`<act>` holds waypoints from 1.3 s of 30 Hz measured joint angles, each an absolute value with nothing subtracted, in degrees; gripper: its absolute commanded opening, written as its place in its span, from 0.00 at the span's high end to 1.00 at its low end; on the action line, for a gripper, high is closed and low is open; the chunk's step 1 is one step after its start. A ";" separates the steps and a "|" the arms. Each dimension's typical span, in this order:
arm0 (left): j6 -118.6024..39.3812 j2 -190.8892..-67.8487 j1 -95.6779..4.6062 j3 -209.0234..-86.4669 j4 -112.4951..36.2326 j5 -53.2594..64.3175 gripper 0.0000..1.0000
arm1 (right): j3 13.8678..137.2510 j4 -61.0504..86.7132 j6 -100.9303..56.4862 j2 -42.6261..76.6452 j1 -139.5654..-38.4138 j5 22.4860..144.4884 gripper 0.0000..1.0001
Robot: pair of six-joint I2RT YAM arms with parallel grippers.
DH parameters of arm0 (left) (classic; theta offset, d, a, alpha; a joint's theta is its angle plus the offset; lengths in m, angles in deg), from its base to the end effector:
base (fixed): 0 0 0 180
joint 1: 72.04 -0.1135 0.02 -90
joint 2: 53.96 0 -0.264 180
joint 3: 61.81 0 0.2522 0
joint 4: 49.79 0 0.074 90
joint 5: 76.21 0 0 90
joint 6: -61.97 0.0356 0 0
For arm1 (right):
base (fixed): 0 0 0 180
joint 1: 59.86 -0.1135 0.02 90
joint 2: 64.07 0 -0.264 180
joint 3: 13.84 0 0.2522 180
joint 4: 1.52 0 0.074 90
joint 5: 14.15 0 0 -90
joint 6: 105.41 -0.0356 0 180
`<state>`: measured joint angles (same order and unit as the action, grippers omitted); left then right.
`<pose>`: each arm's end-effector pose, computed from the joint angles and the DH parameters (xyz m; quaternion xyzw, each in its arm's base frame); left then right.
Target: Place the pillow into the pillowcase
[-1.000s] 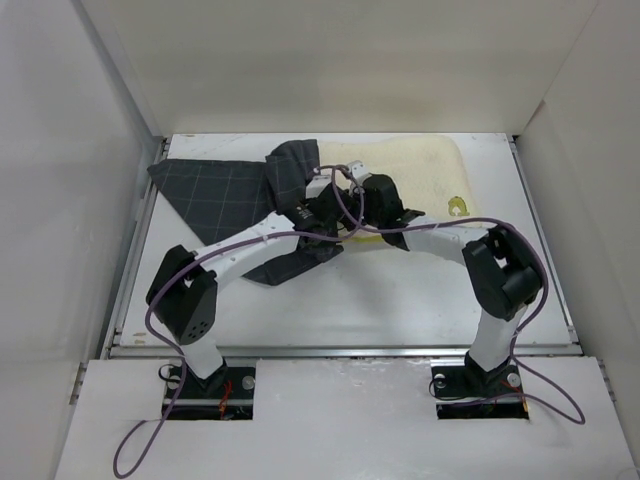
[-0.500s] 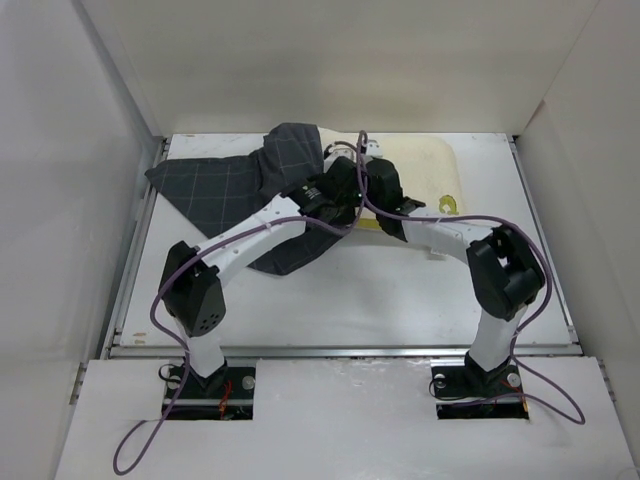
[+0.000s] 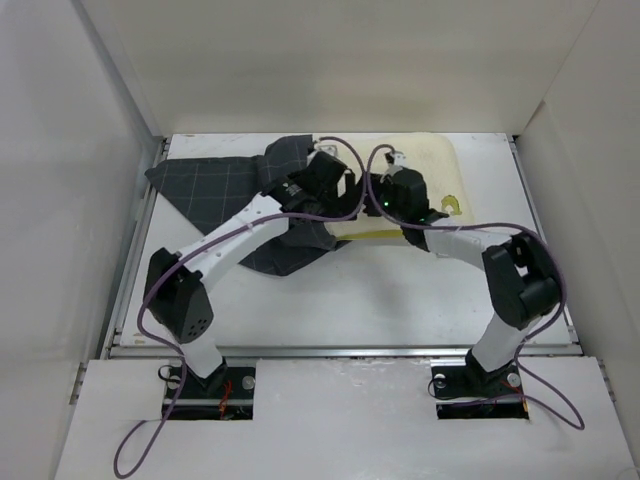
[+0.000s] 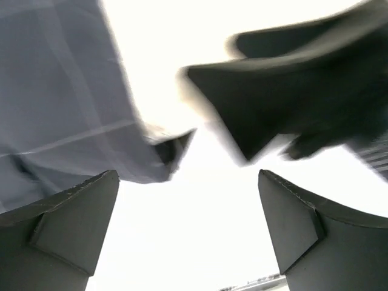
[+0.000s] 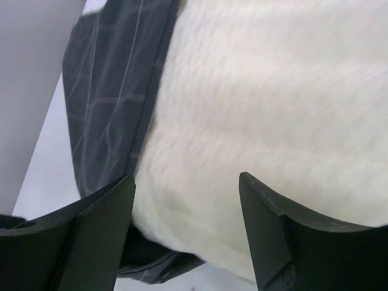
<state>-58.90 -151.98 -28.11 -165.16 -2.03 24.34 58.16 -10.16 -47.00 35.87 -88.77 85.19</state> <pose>0.2842 -0.2648 0.3248 0.0668 0.9095 -0.1771 0.3701 0.3398 0.1943 0.2193 -0.0281 0.8138 0.3479 0.4647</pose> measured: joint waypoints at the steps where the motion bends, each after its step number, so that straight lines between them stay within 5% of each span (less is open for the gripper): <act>1: -58.86 -150.69 -29.23 -165.03 -2.03 25.30 0.00 | 58.21 -10.05 -46.83 34.89 -87.24 85.34 0.25; 4: -58.20 -147.85 -33.56 -165.31 -2.97 26.83 0.00 | 60.28 -7.71 -44.27 33.22 -82.26 86.24 0.23; 5: -57.79 -147.50 -35.37 -165.88 -3.21 27.48 0.00 | 61.40 -7.07 -42.96 33.20 -80.75 86.59 0.09; 8: -55.73 -149.23 -40.73 -169.81 -3.76 28.18 0.00 | 66.23 -3.49 -37.56 34.23 -78.10 88.88 0.00; 18: -43.39 -184.39 -46.98 -211.43 -0.67 28.20 0.00 | 103.95 19.88 -6.74 55.89 -78.21 89.36 0.00; 25: -38.71 -191.21 -46.58 -211.10 2.01 26.22 0.01 | 131.47 39.87 1.89 76.09 -78.15 85.71 0.00; 28: -38.07 -191.30 -46.58 -211.23 1.91 26.52 0.12 | 136.15 45.27 1.89 81.62 -78.15 84.82 0.00; 29: -37.92 -191.56 -46.58 -211.52 1.91 26.78 0.23 | 136.94 45.93 1.63 82.34 -78.15 84.64 0.00; 31: -37.68 -192.31 -46.60 -212.26 1.73 27.40 0.35 | 139.51 48.20 1.21 82.99 -78.15 84.18 0.24; 32: -37.44 -192.74 -46.65 -212.43 1.71 27.61 0.42 | 140.50 49.38 1.11 82.99 -78.15 84.01 0.49; 33: -37.42 -193.05 -46.69 -212.48 1.64 27.81 0.48 | 141.35 50.47 1.11 83.04 -78.19 83.75 0.89; 34: -37.27 -193.42 -46.69 -212.48 1.53 27.94 0.59 | 141.85 51.33 0.67 83.04 -78.26 83.57 1.00; 37: -36.85 -194.34 -46.65 -212.54 0.92 28.03 0.78 | 141.59 52.25 0.01 83.02 -78.47 83.05 1.00; 39: -36.63 -194.51 -46.65 -212.54 0.42 28.10 1.00 | 137.53 49.64 -0.10 81.29 -78.54 83.33 1.00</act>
<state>-36.63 -194.51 -46.65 -212.54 0.42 28.10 137.53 49.64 -0.10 81.29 -78.54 83.33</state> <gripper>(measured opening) 0.125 0.027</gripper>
